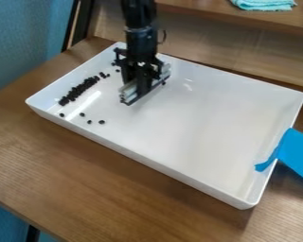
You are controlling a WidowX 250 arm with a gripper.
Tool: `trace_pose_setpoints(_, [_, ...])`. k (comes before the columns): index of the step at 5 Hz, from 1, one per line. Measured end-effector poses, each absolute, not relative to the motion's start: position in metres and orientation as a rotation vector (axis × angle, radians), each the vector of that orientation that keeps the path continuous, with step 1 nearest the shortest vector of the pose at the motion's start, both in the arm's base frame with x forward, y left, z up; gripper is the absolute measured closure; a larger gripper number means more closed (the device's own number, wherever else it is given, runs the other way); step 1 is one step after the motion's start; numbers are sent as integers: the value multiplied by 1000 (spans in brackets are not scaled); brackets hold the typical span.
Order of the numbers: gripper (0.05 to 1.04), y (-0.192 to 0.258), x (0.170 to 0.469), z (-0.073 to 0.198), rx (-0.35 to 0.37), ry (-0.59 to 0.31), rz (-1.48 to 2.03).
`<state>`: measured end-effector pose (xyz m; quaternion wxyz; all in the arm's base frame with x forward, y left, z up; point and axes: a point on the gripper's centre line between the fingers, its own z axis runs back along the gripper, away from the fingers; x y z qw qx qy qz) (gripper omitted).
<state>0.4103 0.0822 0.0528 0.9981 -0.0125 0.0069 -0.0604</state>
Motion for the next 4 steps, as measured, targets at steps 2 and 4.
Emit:
trace_pose_setpoints(2, [694, 105, 422, 34, -9, 37, -69])
trace_pose_setpoints(4, [694, 159, 428, 34, -16, 36, 21])
